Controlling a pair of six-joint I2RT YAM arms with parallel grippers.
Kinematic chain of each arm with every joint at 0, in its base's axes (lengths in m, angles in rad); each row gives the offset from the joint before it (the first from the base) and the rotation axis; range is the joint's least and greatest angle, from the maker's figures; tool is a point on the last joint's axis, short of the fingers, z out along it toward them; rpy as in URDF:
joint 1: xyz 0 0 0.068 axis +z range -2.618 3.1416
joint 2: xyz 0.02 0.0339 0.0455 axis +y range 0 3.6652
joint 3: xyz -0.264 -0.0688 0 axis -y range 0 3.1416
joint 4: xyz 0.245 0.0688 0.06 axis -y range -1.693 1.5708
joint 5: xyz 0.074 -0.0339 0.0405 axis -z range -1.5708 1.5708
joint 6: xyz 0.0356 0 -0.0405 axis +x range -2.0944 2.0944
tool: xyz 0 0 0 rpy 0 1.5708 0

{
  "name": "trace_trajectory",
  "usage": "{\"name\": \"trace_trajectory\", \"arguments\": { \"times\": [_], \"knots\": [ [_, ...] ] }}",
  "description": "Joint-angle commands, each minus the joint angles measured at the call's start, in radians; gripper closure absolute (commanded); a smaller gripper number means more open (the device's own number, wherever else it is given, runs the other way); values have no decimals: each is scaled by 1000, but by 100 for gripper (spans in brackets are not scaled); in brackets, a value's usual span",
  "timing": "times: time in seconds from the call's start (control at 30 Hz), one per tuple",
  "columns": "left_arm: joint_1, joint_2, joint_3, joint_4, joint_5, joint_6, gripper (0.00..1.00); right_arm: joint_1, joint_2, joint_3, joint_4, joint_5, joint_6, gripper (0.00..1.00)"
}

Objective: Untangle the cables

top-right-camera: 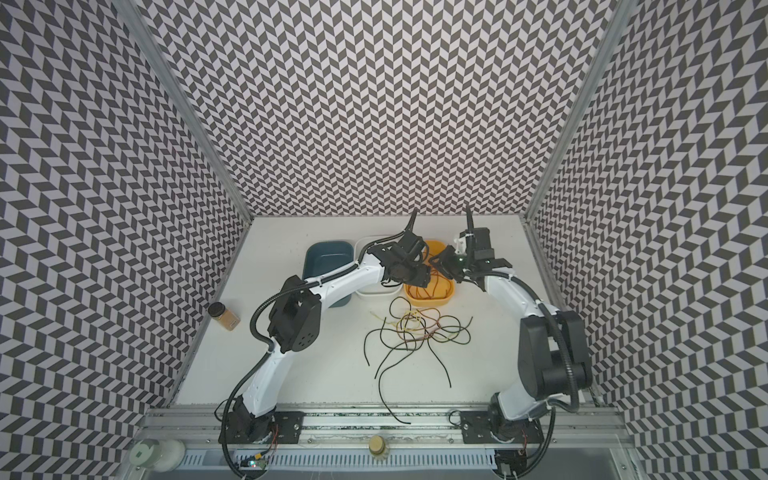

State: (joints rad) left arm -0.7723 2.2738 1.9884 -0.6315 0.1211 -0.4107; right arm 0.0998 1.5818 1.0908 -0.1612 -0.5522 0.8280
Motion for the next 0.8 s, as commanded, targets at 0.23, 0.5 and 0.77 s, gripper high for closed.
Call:
{"name": "trace_trajectory", "arguments": {
  "times": [0.23,0.5,0.77],
  "knots": [
    [-19,-23,45,-38,-9,122,28,-14,33,59,13,-4,-10,85],
    [-19,-24,103,-103,18,221,27,-27,70,79,12,-30,-27,85],
    [-13,-65,122,-157,85,300,26,-57,53,80,11,-27,-32,85]
  ]
}}
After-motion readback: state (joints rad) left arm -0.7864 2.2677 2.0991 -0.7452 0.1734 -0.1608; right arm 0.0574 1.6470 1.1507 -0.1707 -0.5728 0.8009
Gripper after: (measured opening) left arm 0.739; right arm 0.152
